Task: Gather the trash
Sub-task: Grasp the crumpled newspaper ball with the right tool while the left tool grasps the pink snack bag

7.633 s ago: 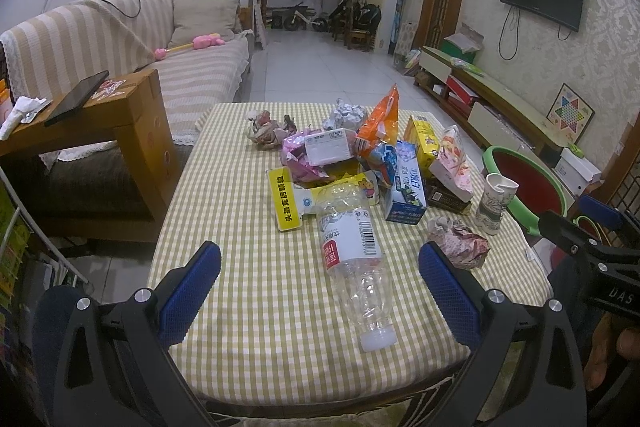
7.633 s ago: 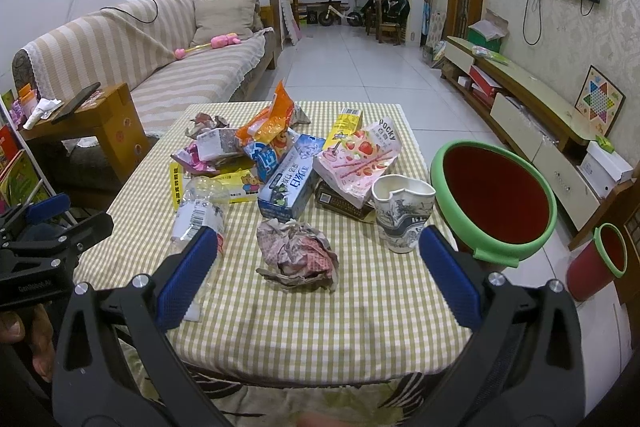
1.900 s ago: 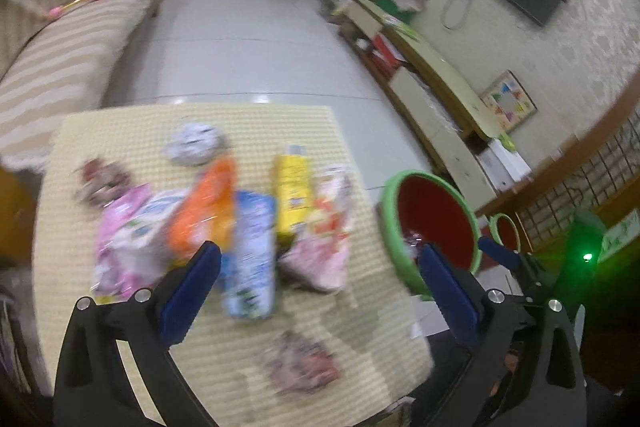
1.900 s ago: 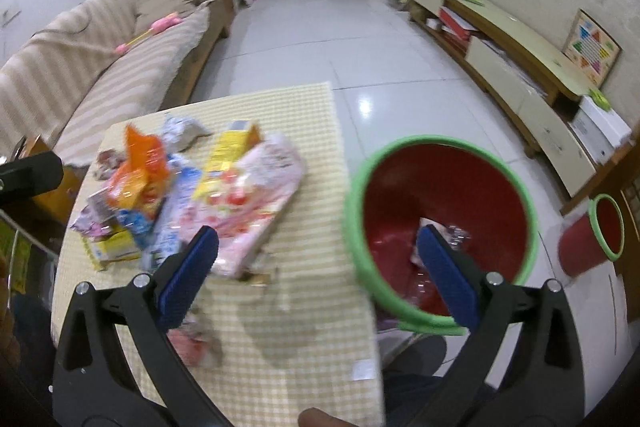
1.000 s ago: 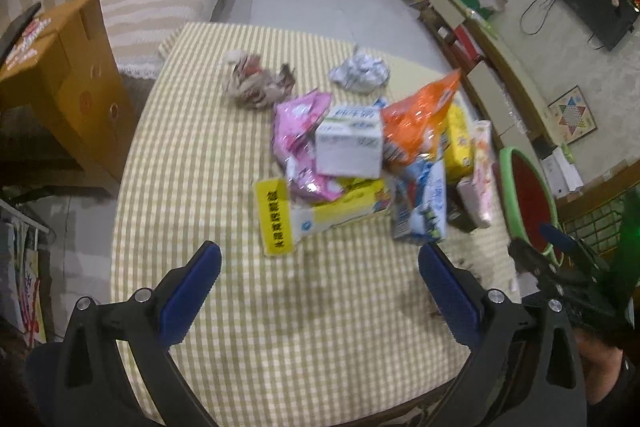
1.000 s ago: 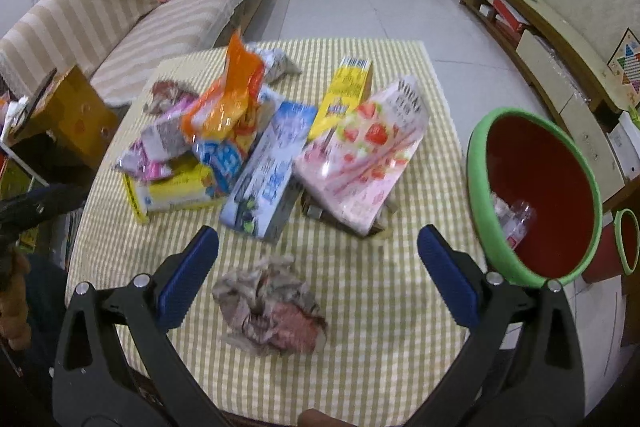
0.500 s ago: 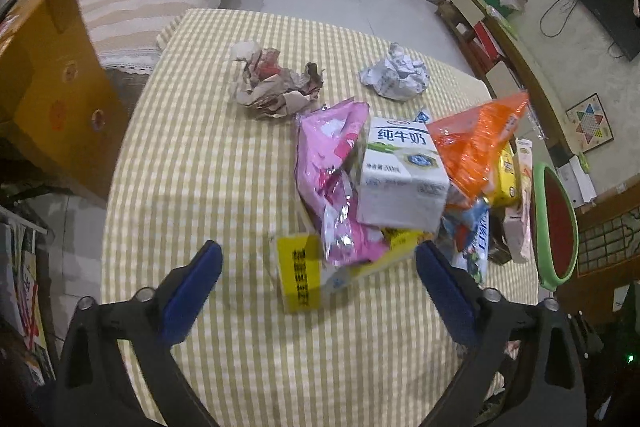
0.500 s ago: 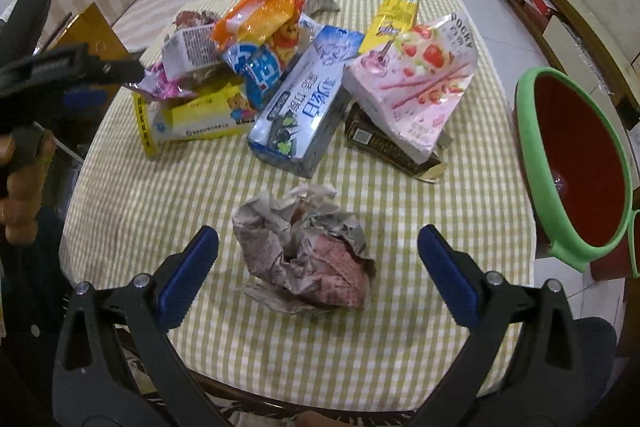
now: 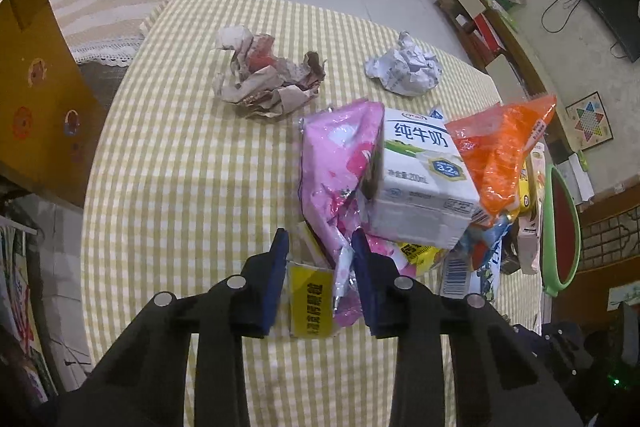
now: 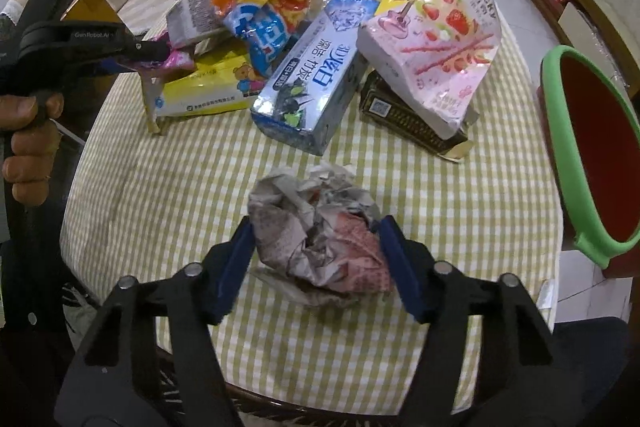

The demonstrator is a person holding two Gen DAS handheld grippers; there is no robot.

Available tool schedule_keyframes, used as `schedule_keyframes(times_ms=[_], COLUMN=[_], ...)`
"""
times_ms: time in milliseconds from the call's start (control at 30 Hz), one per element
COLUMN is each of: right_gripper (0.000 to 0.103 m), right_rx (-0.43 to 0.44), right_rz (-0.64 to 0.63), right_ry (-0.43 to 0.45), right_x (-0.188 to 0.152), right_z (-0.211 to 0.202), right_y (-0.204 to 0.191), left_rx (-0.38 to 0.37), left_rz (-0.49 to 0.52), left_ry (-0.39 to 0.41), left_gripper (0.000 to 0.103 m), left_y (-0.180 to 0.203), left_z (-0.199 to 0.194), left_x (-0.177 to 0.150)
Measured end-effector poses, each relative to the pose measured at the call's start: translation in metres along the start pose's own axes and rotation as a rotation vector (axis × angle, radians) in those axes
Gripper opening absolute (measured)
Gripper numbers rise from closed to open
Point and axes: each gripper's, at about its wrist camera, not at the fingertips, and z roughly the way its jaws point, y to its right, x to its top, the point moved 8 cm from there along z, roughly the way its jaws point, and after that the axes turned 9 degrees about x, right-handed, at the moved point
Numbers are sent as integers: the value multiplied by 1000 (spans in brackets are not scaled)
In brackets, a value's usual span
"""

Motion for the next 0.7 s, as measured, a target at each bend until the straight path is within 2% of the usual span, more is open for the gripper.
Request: schedule_keyframes(times_ms=[33,200,400,533,600,633,700], right_gripper=[56,48,47,47,47,47,47], right_rx=[2,18,31,28,26,25,21], right_rz=[-2,5,1,-4,-3,-3,1], right_ry=[1,18,39,33,35,36,34], right_x=[0,-1,4,4,3,3,3], right_z=[-1,-7,-17,-16,-18,-18,-19], right_y=[-1,-2,-4,-6,-6,-5,-3], left_rx=[-1,-2,14,21,20,19,20], left_rz=[2,19,23,20,-3,-17,-24], left_ry=[8,33,86,41,24,21,16], left_gripper=[26,24,24,25,35,43,47], left_y=[-1,-1,-2,-6,-11,-13,-14], left_z=[-2,-9,-30,-24,-19,-17,-11], left_x=[0,0,4,0,-1,-1,0])
